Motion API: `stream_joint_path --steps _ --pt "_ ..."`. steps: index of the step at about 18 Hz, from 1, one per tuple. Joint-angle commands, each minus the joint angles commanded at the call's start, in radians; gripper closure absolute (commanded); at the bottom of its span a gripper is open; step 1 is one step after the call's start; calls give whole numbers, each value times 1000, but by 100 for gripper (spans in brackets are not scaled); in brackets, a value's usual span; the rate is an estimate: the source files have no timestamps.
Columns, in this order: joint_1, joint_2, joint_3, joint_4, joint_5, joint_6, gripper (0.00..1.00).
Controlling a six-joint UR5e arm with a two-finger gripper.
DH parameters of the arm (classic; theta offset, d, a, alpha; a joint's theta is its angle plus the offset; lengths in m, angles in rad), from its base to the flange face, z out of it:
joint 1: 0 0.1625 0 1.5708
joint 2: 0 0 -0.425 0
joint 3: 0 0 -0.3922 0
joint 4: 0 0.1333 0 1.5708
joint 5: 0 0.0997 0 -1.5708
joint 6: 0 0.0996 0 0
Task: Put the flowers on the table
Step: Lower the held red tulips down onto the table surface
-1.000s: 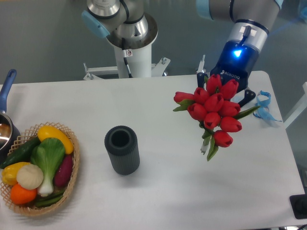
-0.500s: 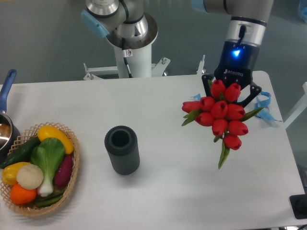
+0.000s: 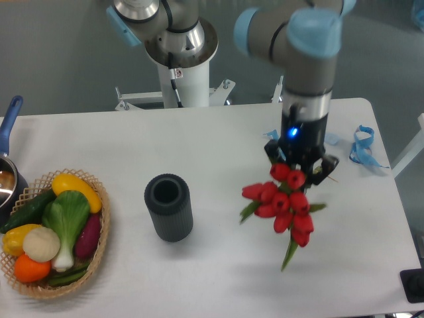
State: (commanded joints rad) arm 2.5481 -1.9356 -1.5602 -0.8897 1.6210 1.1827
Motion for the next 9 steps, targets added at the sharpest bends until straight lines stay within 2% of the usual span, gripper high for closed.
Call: stream_joint_path --steps 4,5,6,9 --pt "-34 -97 42 0 114 -5 69" --pt "-35 -120 49 0 120 -6 69" --pt "-38 -184 81 0 125 -12 68" --pt "-43 -250 106 3 123 -20 68"
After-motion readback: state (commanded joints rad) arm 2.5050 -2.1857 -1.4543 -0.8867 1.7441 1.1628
